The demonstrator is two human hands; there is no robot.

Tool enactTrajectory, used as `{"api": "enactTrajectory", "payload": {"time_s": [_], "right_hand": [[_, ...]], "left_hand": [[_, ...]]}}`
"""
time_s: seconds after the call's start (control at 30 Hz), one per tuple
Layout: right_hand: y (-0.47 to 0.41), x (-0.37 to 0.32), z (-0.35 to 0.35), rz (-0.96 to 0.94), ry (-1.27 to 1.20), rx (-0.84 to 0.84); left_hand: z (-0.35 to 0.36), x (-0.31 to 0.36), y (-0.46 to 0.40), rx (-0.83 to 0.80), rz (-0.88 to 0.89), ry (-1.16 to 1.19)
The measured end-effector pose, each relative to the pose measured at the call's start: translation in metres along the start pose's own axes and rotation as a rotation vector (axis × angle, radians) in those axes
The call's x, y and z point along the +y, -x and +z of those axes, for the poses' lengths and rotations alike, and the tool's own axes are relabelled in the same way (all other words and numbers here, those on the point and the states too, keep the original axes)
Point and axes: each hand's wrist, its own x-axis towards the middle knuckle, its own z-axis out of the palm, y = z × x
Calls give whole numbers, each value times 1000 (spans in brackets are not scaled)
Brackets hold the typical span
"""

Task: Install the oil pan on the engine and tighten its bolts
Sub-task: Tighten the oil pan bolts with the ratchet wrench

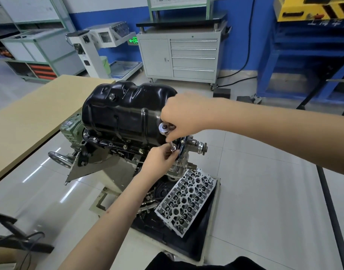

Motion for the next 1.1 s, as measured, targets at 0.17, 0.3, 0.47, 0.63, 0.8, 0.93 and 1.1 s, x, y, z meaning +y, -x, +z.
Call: {"api": "enactTrajectory", "payload": {"time_s": [0.17,0.3,0.47,0.63,0.8,0.93,1.1], "right_hand": [[0,-2,5,72,-166,-26],[0,11,-5,-150,-59,-70],[3,2,1,7,-50,-45],[0,3,-1,-6,-61,-73],[1,7,-6,-112,49,-53],[4,-1,1,21,15,-40],[1,2,-5,7,52,-59]], "left_hand": [[5,3,-5,72,-36,-45],[1,1,-5,-33,-39,0],[4,2,-2,72,-33,11],[5,2,-1,59,-39,37],[1,1,-4,-30,-55,46],[4,1,-1,37,-63,49],[2,4,-4,-20,-65,39]]}}
